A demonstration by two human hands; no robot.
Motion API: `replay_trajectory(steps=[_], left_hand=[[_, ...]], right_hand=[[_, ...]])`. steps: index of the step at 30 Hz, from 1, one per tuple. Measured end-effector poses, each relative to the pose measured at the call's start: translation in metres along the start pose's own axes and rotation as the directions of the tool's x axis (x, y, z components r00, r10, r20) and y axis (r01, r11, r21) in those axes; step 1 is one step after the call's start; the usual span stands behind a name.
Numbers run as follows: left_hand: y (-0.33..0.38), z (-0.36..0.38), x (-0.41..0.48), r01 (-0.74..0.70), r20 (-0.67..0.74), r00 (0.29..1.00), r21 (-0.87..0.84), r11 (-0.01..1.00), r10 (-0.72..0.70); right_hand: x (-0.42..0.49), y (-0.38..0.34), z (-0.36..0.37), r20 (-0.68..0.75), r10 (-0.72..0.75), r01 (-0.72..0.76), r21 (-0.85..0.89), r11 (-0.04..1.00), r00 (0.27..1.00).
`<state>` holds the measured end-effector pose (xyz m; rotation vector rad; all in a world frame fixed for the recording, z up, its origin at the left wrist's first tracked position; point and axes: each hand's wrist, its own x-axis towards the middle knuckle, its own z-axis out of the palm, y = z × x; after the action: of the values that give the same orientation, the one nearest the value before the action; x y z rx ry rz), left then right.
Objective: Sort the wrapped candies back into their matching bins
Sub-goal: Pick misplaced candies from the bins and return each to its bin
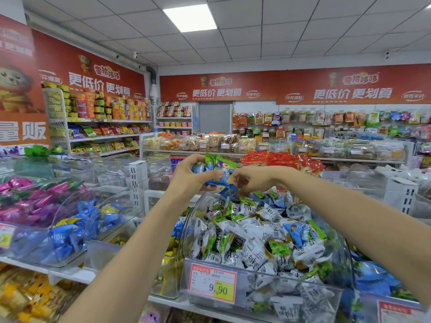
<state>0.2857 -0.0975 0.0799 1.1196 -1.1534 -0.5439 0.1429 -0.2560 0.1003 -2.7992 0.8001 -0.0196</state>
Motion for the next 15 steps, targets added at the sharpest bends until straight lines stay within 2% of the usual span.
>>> replay_trajectory(steps=[2,5,7,11,13,15], left_hand=[[0.0,-0.001,-0.003,0.008,0.004,1.0,0.013,1.0,-0.008],[0.002,0.0,-0.008,0.01,0.018,1.0,0.006,1.0,-0.01],[0.005,0.003,-0.014,0.001,0.035,0.999,-0.016,1.0,-0.001],[0.006,0.006,-0.021,0.001,0.02,1.0,-0.045,0.999,0.0],[0.005,0.008,-0.022,0.003,-0.005,1.0,-0.056,0.998,-0.003],[0.004,0.013,-0.023,0.015,-0.024,1.0,-0.066,0.998,-0.016]], right_hand=[[-0.004,0.0,0.001,0.017,0.032,-0.033,0.033,0.999,0.999],[-0.012,-0.003,0.005,0.072,0.101,-0.101,-0.006,0.995,0.992],[-0.016,-0.004,0.006,0.042,0.112,-0.113,0.009,0.994,0.993],[-0.033,-0.004,-0.002,-0.21,0.065,-0.023,0.196,0.98,0.976],[-0.049,-0.004,-0.012,-0.365,0.062,0.057,0.306,0.95,0.929],[-0.072,-0.002,-0.025,-0.516,0.096,0.118,0.366,0.923,0.852]])
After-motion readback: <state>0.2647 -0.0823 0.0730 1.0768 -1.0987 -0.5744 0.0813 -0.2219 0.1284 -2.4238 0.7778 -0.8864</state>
